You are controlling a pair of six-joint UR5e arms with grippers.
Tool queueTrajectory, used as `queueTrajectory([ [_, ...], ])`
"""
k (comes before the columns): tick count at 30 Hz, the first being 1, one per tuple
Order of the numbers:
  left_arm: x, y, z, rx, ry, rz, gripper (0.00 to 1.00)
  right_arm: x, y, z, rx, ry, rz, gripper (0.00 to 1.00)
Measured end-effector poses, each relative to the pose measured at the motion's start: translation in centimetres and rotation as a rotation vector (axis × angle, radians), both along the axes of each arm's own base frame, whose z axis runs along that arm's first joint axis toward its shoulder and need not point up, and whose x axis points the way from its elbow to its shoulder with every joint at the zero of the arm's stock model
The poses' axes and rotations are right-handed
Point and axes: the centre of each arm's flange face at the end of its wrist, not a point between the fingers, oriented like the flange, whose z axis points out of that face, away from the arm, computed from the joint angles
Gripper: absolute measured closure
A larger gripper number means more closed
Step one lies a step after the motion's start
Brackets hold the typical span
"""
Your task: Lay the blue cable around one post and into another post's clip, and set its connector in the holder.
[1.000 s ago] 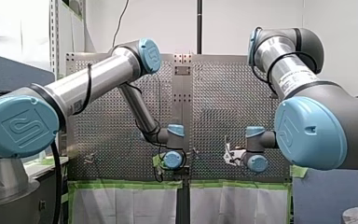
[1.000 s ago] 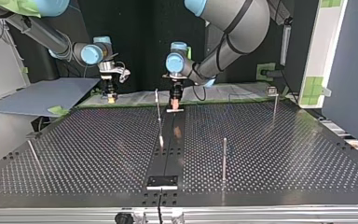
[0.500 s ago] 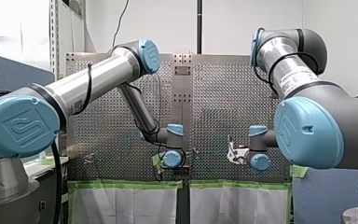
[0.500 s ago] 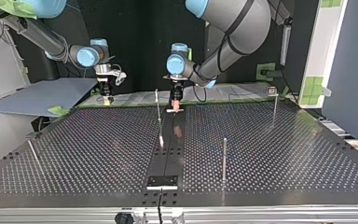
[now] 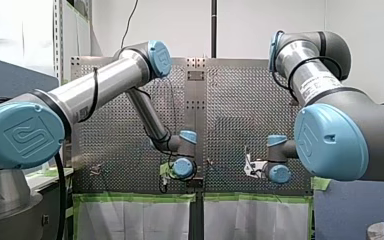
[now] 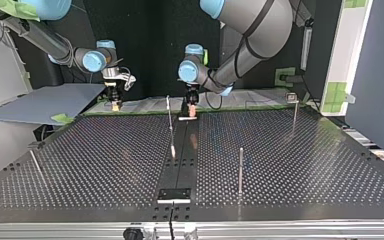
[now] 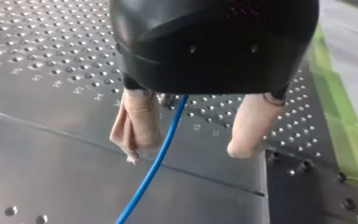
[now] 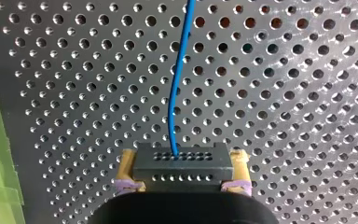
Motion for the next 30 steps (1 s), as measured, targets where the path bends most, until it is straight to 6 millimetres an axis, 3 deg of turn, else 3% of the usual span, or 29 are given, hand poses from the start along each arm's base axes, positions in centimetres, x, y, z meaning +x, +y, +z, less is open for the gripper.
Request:
queueTrajectory([
  [10, -2.9, -0.7, 2.8, 0.101, 0.067, -0.089, 0.00, 0.0, 0.0, -0.1, 0.004, 0.003, 0.000, 1.00],
  [20, -6.0, 0.5, 2.2, 0.162, 0.144, -0.113, 0.00, -0.2, 0.0, -0.2, 0.005, 0.000, -0.001, 1.00],
  [30, -7.5, -0.5, 6.6, 0.123, 0.098, -0.171, 0.00, -0.2, 0.0, -0.3, 0.010, 0.000, -0.001, 1.00],
])
